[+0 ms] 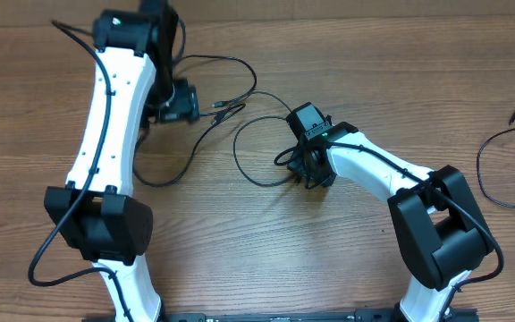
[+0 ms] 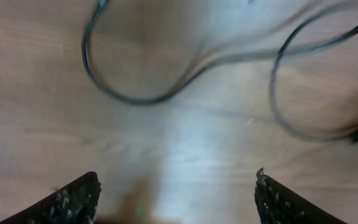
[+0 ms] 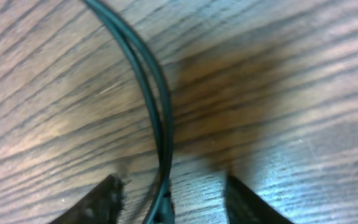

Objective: Untangle cables

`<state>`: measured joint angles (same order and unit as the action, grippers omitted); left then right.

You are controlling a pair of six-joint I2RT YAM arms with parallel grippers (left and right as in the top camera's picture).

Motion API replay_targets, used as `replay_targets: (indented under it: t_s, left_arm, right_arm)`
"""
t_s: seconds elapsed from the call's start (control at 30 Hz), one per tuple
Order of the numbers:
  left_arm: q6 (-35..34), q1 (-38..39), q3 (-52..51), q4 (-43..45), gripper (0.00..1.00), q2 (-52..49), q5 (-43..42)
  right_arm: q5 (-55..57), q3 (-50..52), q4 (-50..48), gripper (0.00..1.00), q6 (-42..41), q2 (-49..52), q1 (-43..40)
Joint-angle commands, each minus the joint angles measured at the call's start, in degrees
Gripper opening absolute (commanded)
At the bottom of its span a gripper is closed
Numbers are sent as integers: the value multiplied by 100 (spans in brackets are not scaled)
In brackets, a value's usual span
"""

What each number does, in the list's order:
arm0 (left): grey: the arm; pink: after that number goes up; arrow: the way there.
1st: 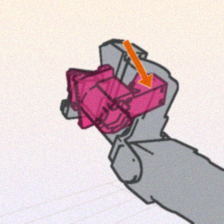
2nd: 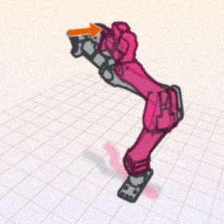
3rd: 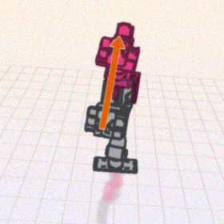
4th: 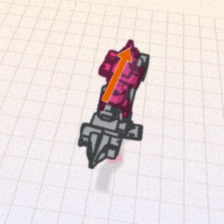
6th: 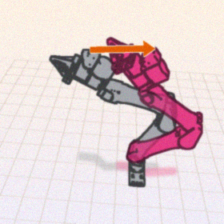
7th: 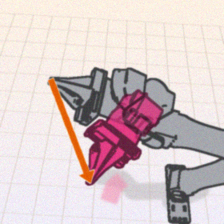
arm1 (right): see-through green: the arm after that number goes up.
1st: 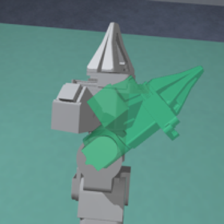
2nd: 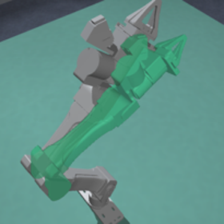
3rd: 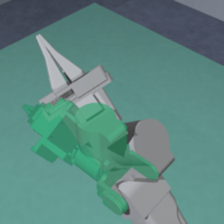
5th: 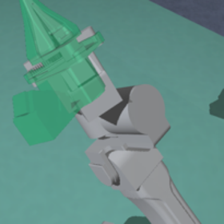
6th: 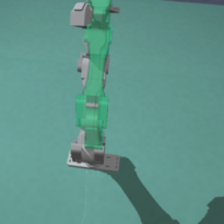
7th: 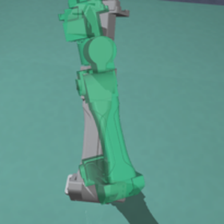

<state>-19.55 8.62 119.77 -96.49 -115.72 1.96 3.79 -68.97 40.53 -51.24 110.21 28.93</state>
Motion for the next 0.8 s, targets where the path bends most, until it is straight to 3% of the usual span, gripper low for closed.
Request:
replay_targets:
  t_s: [0.0,0.17,0.33,0.57,0.77]
  left_arm:
    - [-22,33,-566,-35,80,457,11]
    - [-42,33,-1034,-35,81,778,160]
    - [-39,33,-1093,-35,81,1034,208]
    - [-37,33,-1093,-35,83,1331,208]
    - [-35,35,-1093,-35,83,1419,208]
  right_arm:
    - [-2,35,-22,43,-24,94,48]
    - [0,35,-20,38,-24,105,173]
    - [70,35,50,20,-304,105,323]
    - [107,35,70,8,-304,103,354]
    - [107,33,70,4,-299,103,350]
